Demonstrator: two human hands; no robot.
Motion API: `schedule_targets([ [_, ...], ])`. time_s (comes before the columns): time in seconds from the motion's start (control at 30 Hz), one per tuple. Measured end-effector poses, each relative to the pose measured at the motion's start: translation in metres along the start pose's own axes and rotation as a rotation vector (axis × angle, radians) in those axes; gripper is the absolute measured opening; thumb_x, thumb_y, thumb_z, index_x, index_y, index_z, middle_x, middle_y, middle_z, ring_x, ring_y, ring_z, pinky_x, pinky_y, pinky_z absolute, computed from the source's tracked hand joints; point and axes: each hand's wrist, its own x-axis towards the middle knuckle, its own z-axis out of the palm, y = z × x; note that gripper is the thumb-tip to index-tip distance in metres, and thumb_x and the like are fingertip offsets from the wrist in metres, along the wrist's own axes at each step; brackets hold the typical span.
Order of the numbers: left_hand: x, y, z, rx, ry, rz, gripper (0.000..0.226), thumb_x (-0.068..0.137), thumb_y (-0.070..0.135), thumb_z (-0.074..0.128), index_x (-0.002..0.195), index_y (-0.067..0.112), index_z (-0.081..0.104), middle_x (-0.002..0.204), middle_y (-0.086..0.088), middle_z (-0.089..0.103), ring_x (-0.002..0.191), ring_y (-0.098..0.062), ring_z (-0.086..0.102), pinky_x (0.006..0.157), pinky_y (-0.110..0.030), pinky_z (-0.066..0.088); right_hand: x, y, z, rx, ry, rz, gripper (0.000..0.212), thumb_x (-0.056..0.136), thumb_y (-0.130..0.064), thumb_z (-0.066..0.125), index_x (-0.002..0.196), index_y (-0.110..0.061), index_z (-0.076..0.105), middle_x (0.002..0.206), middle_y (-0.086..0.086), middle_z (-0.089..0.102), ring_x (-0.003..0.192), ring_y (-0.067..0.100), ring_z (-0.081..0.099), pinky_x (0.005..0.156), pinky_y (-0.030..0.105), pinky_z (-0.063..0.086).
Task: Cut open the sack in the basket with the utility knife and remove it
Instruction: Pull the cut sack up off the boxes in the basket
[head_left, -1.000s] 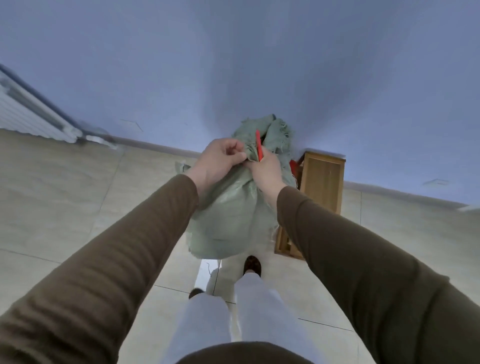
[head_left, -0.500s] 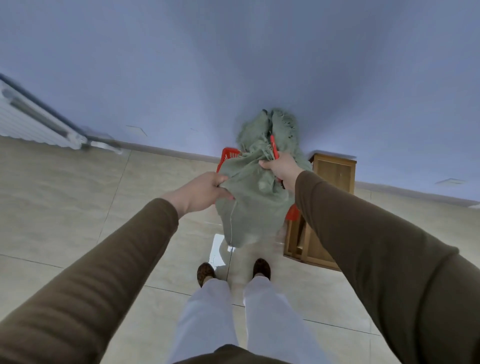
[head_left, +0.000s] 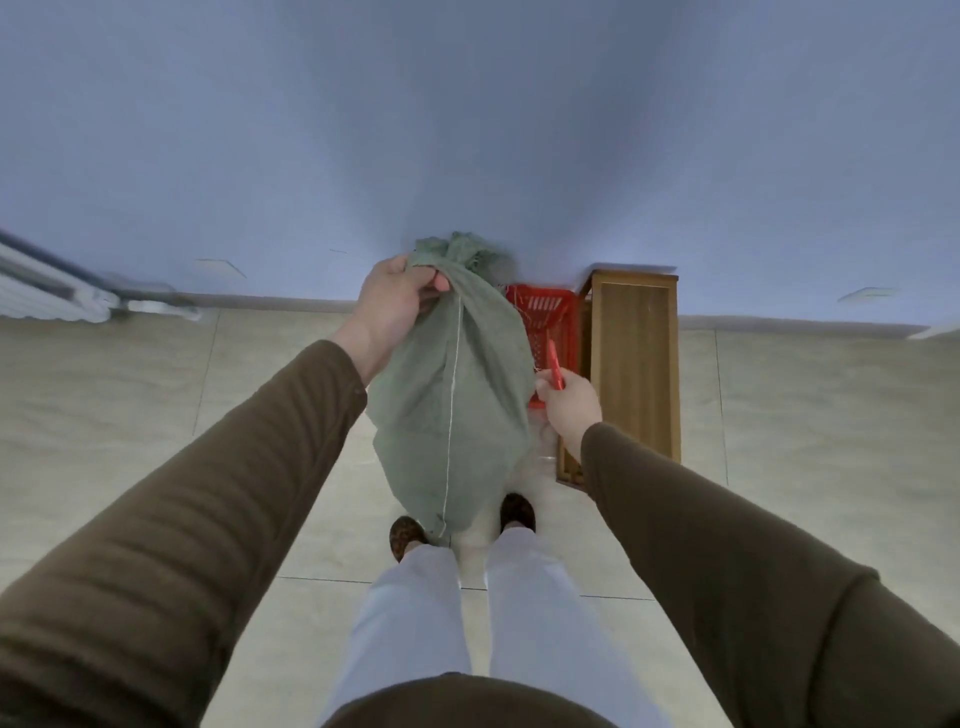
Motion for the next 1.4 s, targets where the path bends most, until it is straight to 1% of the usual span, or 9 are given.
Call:
schedule_targets([
  [0.13, 0.004, 0.009, 0.005, 0.031, 0.041, 0.034, 0.03, 0.1, 0.006, 0.045, 0.074, 0.016, 0.056, 0.103, -0.013, 0.069, 0.094, -0.021, 0.071, 0.071, -0.015, 0.057, -0.029, 0.067, 0.015, 0.075, -0.066, 0.297, 0.017, 0.098, -0.014, 0.061, 0.112, -0.005, 0.065, 0.087, 0.012, 0.067, 0.064, 0.023, 0.062, 0.046, 0.028, 0.047],
  [0.33, 0.011, 0.025, 0.006, 0.027, 0.074, 0.072, 0.029, 0.096, 0.01, 0.044, 0.072, 0.02, 0.056, 0.105, -0.006, 0.075, 0.107, -0.028, 0.076, 0.105, -0.042, 0.054, -0.035, 0.096, 0.044, 0.346, -0.091, 0.475, 0.024, 0.09, -0.025, 0.077, 0.095, -0.005, 0.064, 0.057, 0.006, 0.064, 0.05, 0.016, 0.048, 0.051, 0.029, 0.04],
  [0.47, 0.018, 0.039, 0.005, -0.019, 0.095, 0.115, 0.03, 0.098, 0.012, 0.043, 0.072, 0.019, 0.057, 0.094, -0.001, 0.076, 0.1, -0.024, 0.078, 0.095, -0.038, 0.058, -0.02, 0.085, 0.053, 0.445, -0.052, 0.479, 0.029, 0.09, -0.035, 0.078, 0.093, -0.01, 0.064, 0.042, -0.004, 0.061, 0.048, 0.014, 0.046, 0.05, 0.024, 0.039],
  [0.73, 0.024, 0.063, 0.003, -0.059, 0.132, 0.193, 0.039, 0.098, 0.012, 0.041, 0.064, 0.022, 0.056, 0.089, 0.002, 0.076, 0.099, -0.021, 0.079, 0.088, -0.031, 0.059, 0.003, 0.078, 0.059, 0.842, -0.015, 0.505, 0.02, 0.098, -0.025, 0.072, 0.089, -0.013, 0.059, 0.061, 0.0, 0.053, 0.039, 0.009, 0.043, 0.04, 0.018, 0.038],
  [1.0, 0.037, 0.004, -0.039, 0.147, 0.175, -0.043, 0.032, 0.099, 0.015, 0.04, 0.073, 0.022, 0.057, 0.096, 0.003, 0.076, 0.109, -0.022, 0.074, 0.099, -0.037, 0.053, 0.028, 0.012, -0.034, 0.957, 0.417, 0.174, 0.019, 0.104, -0.025, 0.06, 0.118, -0.014, 0.066, 0.085, -0.002, 0.065, 0.064, 0.008, 0.059, 0.065, 0.026, 0.053],
  [1.13, 0.045, -0.027, -0.056, 0.322, 0.165, -0.223, 0.031, 0.106, 0.026, 0.039, 0.086, 0.021, 0.062, 0.101, 0.003, 0.07, 0.111, -0.023, 0.067, 0.095, -0.037, 0.049, 0.035, -0.035, -0.061, 0.811, 0.327, -0.002, 0.007, 0.104, -0.019, 0.062, 0.105, -0.015, 0.067, 0.094, 0.004, 0.069, 0.071, 0.011, 0.067, 0.081, 0.032, 0.063],
  [1.2, 0.045, -0.035, -0.058, 0.421, 0.147, -0.233, 0.028, 0.104, 0.029, 0.041, 0.094, 0.019, 0.065, 0.114, -0.001, 0.066, 0.114, -0.024, 0.062, 0.094, -0.038, 0.046, 0.029, -0.062, -0.06, 0.717, 0.262, -0.125, 0.005, 0.104, -0.018, 0.061, 0.104, -0.015, 0.065, 0.096, 0.006, 0.068, 0.072, 0.012, 0.069, 0.075, 0.028, 0.063],
  [1.3, 0.041, -0.03, -0.046, 0.506, 0.152, -0.084, 0.032, 0.104, 0.028, 0.042, 0.109, 0.011, 0.069, 0.12, -0.005, 0.063, 0.111, -0.024, 0.057, 0.09, -0.036, 0.043, 0.012, -0.108, -0.054, 0.646, 0.186, -0.364, 0.007, 0.105, -0.016, 0.06, 0.098, -0.019, 0.059, 0.086, 0.004, 0.065, 0.065, 0.013, 0.07, 0.057, 0.02, 0.051],
  [1.4, 0.036, -0.018, -0.018, 0.53, 0.057, 0.07, 0.037, 0.109, 0.026, 0.043, 0.116, 0.003, 0.07, 0.118, -0.004, 0.063, 0.107, -0.02, 0.054, 0.083, -0.03, 0.043, -0.01, -0.143, -0.039, 0.518, 0.038, -0.533, 0.018, 0.104, -0.01, 0.06, 0.118, -0.02, 0.055, 0.101, 0.016, 0.066, 0.07, 0.013, 0.07, 0.06, 0.018, 0.053],
])
